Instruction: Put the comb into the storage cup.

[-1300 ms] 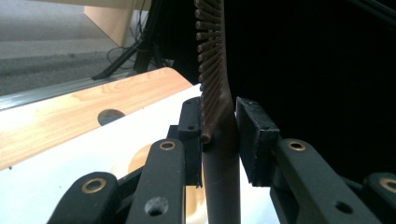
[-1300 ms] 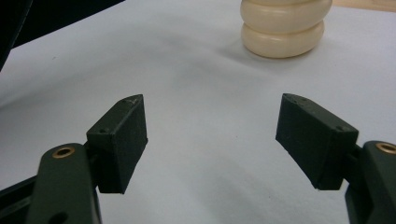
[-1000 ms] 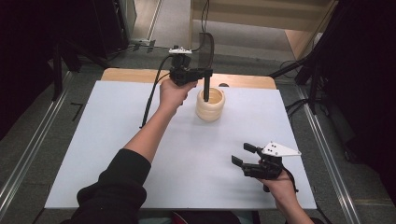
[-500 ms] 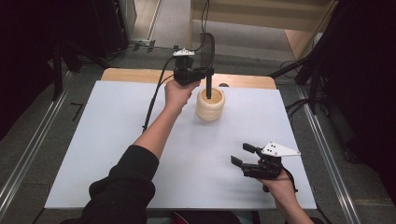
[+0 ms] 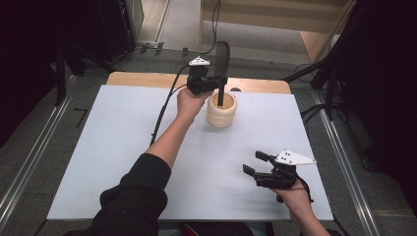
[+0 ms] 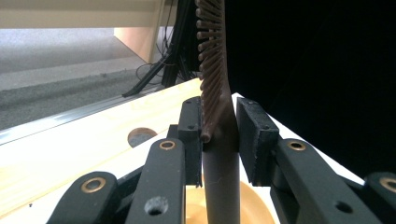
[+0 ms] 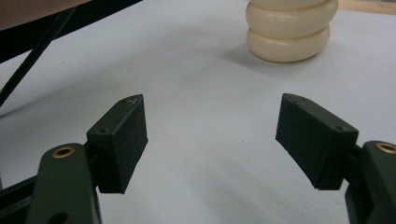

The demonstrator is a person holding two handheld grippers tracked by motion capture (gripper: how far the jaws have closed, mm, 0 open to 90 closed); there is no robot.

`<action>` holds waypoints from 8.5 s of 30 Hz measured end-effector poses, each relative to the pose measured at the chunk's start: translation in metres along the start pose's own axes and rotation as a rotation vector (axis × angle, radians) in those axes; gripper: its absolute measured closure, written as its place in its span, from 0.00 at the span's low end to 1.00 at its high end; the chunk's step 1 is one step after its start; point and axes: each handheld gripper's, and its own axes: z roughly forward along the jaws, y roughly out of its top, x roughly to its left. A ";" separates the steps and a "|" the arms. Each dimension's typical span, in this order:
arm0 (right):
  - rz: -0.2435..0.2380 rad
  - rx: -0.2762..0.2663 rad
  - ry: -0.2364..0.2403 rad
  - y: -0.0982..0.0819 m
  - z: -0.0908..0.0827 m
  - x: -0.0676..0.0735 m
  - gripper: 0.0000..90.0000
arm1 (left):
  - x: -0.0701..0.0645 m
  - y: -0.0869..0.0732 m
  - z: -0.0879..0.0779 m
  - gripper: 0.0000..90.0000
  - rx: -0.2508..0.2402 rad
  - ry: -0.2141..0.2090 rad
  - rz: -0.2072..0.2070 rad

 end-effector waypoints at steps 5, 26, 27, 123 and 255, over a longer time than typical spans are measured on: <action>0.008 -0.002 0.000 0.000 0.000 0.000 0.26 | 0.000 -0.007 0.005 0.81 0.025 0.002 0.016; 0.009 -0.004 0.008 0.000 0.001 0.000 0.26 | 0.006 -0.030 0.012 0.81 0.028 -0.006 0.005; 0.009 -0.004 0.008 0.000 0.001 0.000 0.26 | 0.006 -0.030 0.012 0.81 0.028 -0.006 0.005; 0.003 0.040 0.022 -0.001 0.010 0.004 0.25 | 0.019 -0.091 -0.116 0.33 0.127 -0.155 -0.121; 0.010 0.073 0.032 -0.002 0.012 0.002 0.25 | -0.023 -0.175 -0.266 0.33 0.271 -0.013 -0.073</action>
